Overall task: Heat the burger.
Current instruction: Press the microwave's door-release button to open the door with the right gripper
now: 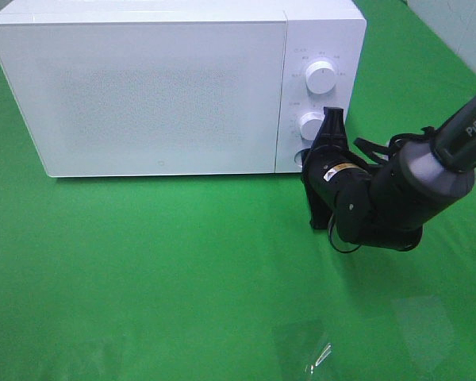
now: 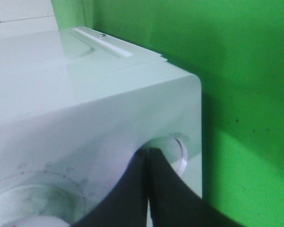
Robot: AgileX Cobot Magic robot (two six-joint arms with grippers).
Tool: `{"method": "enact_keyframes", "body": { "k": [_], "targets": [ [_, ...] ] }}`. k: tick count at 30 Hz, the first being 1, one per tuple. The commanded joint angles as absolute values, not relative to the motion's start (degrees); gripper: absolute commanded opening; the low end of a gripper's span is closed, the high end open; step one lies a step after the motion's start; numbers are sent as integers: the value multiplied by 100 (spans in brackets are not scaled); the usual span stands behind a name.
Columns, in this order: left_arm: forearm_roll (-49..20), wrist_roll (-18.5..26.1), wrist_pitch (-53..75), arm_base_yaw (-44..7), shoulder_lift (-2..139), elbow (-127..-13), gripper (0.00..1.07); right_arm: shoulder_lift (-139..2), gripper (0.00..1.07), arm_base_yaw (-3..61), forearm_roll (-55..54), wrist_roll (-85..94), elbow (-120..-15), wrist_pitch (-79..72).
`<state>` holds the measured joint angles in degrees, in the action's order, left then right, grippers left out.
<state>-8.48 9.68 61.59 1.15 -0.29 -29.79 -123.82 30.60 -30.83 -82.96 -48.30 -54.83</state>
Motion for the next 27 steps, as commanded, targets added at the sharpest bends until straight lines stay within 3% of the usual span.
{"method": "enact_keyframes", "body": {
  "k": [1,14,27],
  "targets": [
    [-859,940,6136,126,-63,-2962,100,-12347,0,2997,-3209,-8193,-5019,-6050],
    [-859,940,6136,126,-63,-2962,100,-12737,0,2997,-3627,-8090,-5741,-7363],
    [-859,940,6136,126,-63,-2962,100,-12811,0,2997,-3667,-7913,-6045,-7403]
  ]
}}
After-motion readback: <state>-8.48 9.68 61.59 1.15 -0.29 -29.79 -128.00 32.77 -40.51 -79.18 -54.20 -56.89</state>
